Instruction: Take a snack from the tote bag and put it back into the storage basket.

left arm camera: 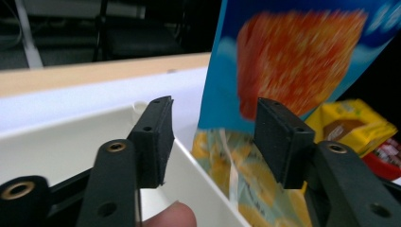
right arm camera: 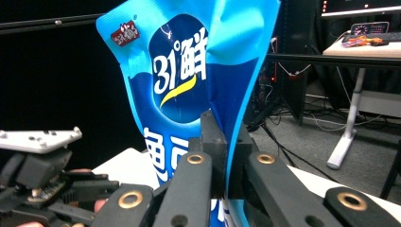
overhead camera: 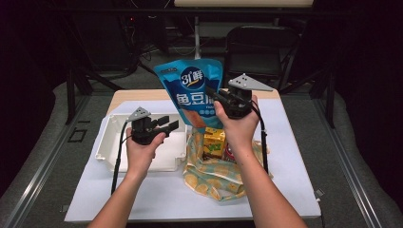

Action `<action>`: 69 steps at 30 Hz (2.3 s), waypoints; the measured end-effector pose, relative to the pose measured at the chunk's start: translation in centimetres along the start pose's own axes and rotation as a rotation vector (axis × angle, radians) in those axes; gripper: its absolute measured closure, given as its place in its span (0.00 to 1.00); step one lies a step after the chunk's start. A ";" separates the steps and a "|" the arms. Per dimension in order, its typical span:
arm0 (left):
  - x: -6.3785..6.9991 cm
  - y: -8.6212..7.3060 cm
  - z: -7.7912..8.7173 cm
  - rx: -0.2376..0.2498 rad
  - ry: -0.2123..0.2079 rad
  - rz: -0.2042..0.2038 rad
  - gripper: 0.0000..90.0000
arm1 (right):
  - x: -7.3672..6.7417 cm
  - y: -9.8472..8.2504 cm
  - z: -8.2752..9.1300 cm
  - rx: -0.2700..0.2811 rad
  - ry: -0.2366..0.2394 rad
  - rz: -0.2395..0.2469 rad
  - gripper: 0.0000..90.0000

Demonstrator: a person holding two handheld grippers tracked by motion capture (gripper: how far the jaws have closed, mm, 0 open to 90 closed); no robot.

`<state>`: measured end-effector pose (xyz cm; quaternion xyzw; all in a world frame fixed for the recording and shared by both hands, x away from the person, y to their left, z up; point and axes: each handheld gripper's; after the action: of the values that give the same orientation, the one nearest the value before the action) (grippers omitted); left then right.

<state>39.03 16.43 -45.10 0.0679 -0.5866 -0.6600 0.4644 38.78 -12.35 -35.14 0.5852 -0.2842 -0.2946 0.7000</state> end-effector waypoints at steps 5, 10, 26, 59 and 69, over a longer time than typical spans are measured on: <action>0.4 1.7 0.8 0.065 -0.011 -0.005 0.45 | -0.6 0.2 -0.7 0.008 0.012 -0.003 1.00; 0.9 3.6 1.3 0.108 -0.023 -0.013 0.43 | -1.1 0.3 -1.1 0.003 0.030 0.003 1.00; 2.6 6.2 1.5 0.166 -0.044 -0.013 0.73 | -1.7 0.0 -2.3 0.007 0.062 -0.008 1.00; -2.2 6.6 7.5 0.179 0.097 0.033 1.00 | -0.7 -3.3 1.7 -0.061 0.059 0.040 0.50; -5.3 5.6 8.5 0.177 0.126 0.058 1.00 | 0.5 -6.5 5.2 -0.098 0.016 0.041 0.47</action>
<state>39.55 26.80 -40.28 0.1330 -0.6140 -0.5861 0.5117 34.71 -17.08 -40.71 0.5468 -0.2757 -0.2888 0.7359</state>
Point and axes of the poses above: each handheld gripper's, and its own axes: z roughly backward along the jaws, y roughly out of its top, x roughly to its right, and after that the axes turned 11 degrees about z, right-handed
